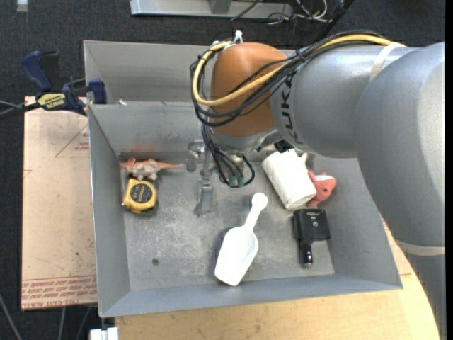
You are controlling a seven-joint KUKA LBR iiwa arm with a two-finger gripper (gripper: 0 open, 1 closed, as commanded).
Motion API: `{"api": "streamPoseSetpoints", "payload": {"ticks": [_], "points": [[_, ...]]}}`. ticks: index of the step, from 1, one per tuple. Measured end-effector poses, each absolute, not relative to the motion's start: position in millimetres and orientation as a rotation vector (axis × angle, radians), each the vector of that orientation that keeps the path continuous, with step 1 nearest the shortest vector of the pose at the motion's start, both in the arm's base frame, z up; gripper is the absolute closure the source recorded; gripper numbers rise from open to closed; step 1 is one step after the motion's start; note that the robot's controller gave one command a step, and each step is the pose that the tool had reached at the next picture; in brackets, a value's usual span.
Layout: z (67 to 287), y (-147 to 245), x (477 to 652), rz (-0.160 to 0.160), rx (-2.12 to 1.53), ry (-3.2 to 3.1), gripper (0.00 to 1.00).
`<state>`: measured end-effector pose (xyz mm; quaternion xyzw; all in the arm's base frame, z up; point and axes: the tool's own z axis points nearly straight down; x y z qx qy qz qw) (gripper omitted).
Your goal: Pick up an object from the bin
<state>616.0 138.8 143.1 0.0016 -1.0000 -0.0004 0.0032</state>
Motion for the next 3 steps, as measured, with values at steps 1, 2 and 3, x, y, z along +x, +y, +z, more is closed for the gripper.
{"api": "streamPoseSetpoints", "payload": {"ticks": [1, 2, 3], "points": [[148, 138, 617.7, -0.002, 0.002, -3.142, 0.0], [138, 135, 602.1, -0.004, 0.106, -3.147, 0.0], [102, 108, 580.9, -0.007, 0.482, -3.102, 0.0]]}}
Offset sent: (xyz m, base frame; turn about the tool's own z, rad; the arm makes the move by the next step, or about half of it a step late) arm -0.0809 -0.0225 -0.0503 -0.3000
